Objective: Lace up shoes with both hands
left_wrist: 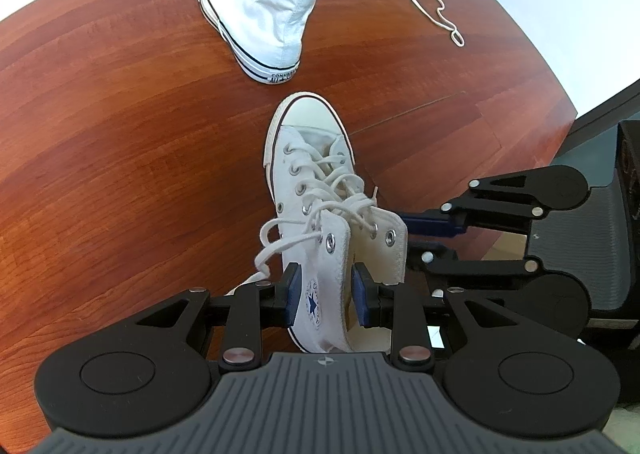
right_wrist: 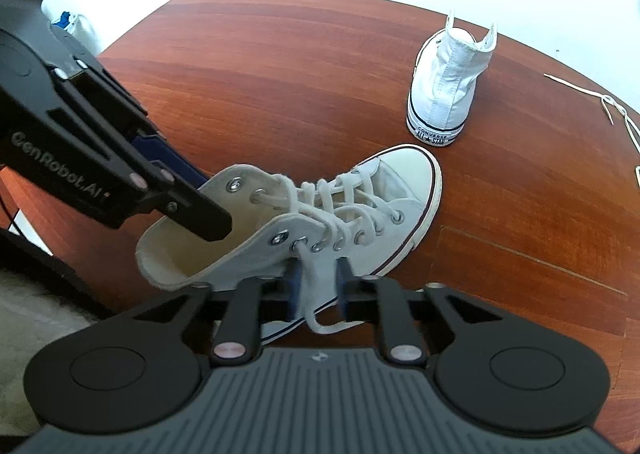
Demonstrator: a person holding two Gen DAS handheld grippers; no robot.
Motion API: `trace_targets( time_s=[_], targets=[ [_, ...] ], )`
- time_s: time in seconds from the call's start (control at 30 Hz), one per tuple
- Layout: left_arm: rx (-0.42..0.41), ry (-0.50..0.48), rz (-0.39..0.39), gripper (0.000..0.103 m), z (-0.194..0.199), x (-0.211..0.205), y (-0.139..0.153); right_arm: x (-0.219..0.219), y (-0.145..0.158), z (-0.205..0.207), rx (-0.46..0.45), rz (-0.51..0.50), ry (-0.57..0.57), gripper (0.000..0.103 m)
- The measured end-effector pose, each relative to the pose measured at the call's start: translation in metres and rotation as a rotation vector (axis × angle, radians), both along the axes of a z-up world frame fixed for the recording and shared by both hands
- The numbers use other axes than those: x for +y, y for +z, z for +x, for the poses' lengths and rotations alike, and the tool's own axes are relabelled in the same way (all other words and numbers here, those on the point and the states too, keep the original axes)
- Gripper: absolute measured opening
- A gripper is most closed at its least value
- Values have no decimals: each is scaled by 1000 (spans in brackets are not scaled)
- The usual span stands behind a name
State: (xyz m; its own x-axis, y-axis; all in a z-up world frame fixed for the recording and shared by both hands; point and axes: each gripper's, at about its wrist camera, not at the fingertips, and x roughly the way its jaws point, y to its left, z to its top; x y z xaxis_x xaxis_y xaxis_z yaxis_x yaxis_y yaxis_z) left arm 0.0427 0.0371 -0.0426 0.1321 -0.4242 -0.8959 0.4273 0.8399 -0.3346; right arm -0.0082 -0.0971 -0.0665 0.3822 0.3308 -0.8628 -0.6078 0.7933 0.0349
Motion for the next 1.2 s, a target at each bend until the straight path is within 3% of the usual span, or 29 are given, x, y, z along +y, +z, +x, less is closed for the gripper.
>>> trace_targets(
  time_s=[0.07, 0.3, 0.77, 1.2],
  targets=[
    [6, -6, 5, 30, 0, -1, -2, 0, 0, 1, 3, 4, -11, 1],
    [22, -7, 19, 30, 1, -1, -7, -10, 7, 6, -30, 23, -124, 1],
    [33, 3, 37, 30, 1, 2, -14, -53, 20, 20, -150, -35, -387, 1],
    [7, 15, 33, 30, 2, 4, -11, -51, 12, 18, -88, -33, -333, 3]
  ],
)
